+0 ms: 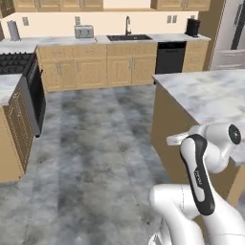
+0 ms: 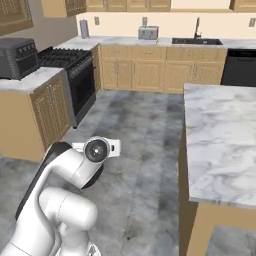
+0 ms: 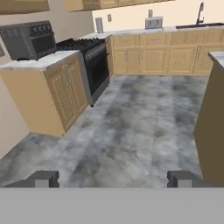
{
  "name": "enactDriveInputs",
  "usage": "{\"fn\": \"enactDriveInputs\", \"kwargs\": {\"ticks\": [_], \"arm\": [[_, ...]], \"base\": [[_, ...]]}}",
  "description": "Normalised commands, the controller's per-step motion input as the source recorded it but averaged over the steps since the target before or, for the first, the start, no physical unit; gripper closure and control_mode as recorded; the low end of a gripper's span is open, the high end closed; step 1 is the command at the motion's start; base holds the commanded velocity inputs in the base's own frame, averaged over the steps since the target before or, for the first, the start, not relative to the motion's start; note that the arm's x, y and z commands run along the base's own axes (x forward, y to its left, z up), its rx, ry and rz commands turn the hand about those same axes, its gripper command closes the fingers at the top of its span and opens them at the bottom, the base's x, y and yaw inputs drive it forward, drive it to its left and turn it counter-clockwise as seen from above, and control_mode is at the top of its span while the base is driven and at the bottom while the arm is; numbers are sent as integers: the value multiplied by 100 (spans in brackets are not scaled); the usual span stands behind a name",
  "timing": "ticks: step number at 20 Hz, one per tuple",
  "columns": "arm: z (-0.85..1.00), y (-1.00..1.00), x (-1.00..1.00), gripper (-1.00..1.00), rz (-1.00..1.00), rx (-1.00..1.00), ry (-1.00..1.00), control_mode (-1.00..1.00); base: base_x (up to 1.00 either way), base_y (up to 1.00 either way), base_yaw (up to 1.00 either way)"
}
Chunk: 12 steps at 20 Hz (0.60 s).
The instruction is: Take the fork and place it on the left side of the plate. Then take the spoon and place it on the right side of the plate. Make sure they're directly next to the plate.
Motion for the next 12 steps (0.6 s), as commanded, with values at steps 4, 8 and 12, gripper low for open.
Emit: {"fn": "enactDriveInputs", "kwargs": {"ticks": [4, 8, 12], "arm": [[0, 0, 0, -100, 0, 0, 0, 100], [0, 0, 0, -100, 0, 0, 0, 100], [0, 0, 0, -100, 0, 0, 0, 100]], "base": [[100, 73, -16], [100, 22, -10], [100, 0, -3]]}}
